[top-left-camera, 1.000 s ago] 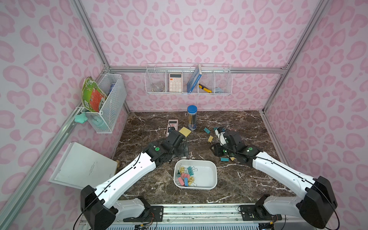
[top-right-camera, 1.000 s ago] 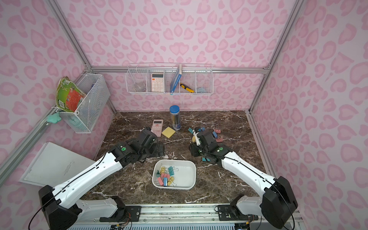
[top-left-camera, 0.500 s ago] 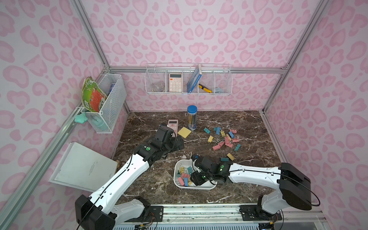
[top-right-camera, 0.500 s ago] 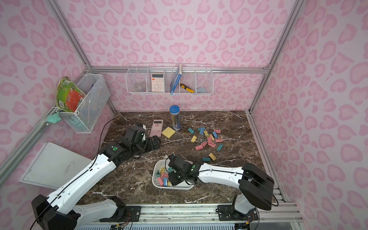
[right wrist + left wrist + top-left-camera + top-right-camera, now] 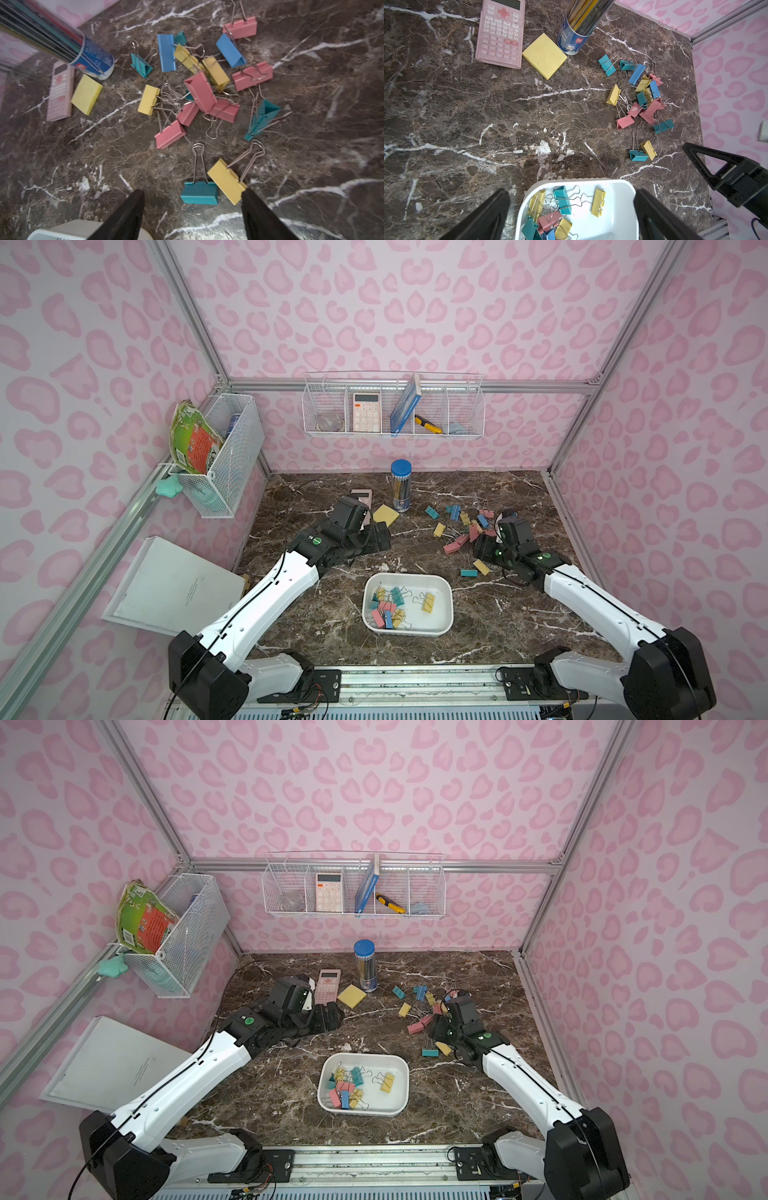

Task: Put the binder clips in the storage box
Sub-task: Place the binder clip in the storage box, then pick up the binder clip at the center of the board.

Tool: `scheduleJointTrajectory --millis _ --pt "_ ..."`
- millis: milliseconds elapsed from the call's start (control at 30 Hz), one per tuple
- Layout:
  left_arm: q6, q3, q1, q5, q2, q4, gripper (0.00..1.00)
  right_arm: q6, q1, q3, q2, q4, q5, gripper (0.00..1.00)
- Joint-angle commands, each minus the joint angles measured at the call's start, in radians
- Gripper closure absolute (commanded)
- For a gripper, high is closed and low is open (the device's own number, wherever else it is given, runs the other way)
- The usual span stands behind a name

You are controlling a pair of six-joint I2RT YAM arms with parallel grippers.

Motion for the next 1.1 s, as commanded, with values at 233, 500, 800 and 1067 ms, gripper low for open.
scheduleJointTrajectory --millis 233,500,800,1067 --pt "0.013 -0.01 0.0 0.013 0.002 -0.001 0.02 -0.032 0.125 0.115 0.272 -0.131 0.038 0.18" --pt "0.024 -0.009 0.0 0.001 -0.009 -0.015 0.02 -0.018 0.153 0.114 0.362 -0.109 0.054 0.15" --pt "0.026 -0.005 0.0 0.004 -0.004 -0.015 0.02 -0.023 0.155 0.12 0.396 -0.089 0.073 0.26" --pt "0.028 -0.009 0.0 -0.005 -0.01 -0.017 0.02 -0.036 0.163 0.116 0.392 -0.088 0.113 0.42"
